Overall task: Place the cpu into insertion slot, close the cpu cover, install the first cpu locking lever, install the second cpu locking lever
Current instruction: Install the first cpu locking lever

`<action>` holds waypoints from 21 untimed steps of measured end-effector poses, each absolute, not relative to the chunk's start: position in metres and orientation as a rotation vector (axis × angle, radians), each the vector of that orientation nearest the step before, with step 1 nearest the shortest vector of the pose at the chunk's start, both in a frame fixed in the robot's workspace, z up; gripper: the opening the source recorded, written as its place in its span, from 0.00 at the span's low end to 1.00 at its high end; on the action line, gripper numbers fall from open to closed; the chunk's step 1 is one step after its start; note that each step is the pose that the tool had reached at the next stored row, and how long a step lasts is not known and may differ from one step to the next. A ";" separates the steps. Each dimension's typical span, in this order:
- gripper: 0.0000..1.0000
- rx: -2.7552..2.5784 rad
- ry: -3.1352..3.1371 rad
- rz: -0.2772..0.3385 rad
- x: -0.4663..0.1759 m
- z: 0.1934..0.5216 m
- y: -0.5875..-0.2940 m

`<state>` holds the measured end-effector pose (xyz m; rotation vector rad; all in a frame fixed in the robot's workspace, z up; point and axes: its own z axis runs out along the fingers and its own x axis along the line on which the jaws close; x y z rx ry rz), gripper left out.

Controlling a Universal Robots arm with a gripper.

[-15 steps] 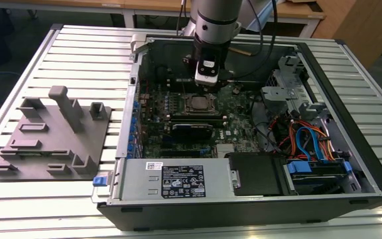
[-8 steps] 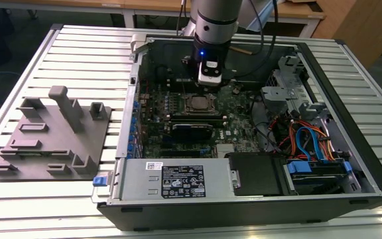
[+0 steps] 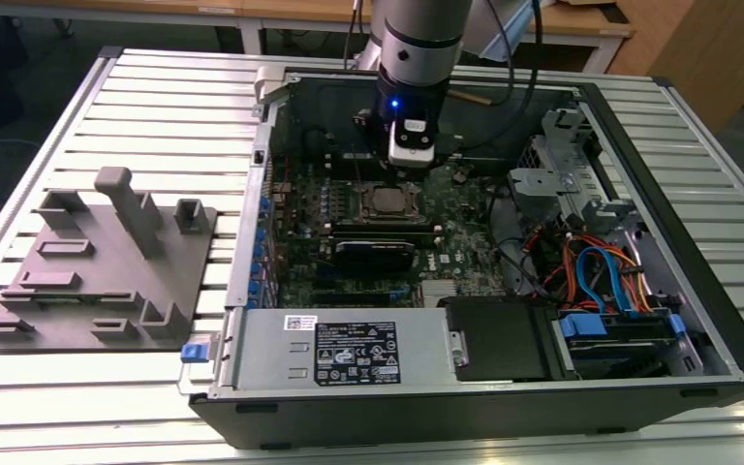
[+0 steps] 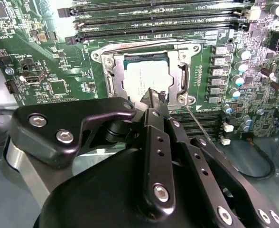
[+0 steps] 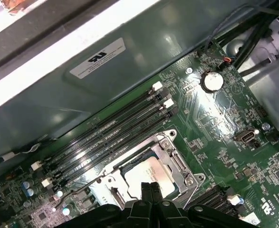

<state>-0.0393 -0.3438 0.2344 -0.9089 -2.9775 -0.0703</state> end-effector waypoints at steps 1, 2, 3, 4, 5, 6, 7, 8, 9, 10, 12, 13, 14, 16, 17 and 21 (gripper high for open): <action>0.11 -0.889 -2.983 -0.070 -0.039 0.234 -0.344; 0.11 -0.862 -2.991 -0.070 -0.039 0.234 -0.344; 0.11 -0.835 -2.998 -0.069 -0.039 0.234 -0.344; 0.11 -0.808 -3.005 -0.069 -0.039 0.234 -0.344; 0.11 -0.782 -3.012 -0.068 -0.039 0.234 -0.344; 0.11 -0.758 -3.017 -0.068 -0.039 0.234 -0.344; 0.11 -0.740 -3.022 -0.068 -0.039 0.234 -0.344; 0.11 -0.729 -3.024 -0.068 -0.039 0.234 -0.344; 0.11 -0.724 -3.026 -0.068 -0.039 0.234 -0.344; 0.11 -0.723 -3.027 -0.069 -0.039 0.235 -0.344; 0.11 -0.721 -3.028 -0.070 -0.040 0.236 -0.344; 0.11 -0.720 -3.029 -0.070 -0.040 0.236 -0.344; 0.11 -0.718 -3.030 -0.071 -0.040 0.237 -0.344; 0.11 -0.714 -3.032 -0.072 -0.040 0.238 -0.344; 0.11 -0.713 -3.034 -0.072 -0.040 0.239 -0.344; 0.11 -0.709 -3.043 -0.076 -0.042 0.239 -0.344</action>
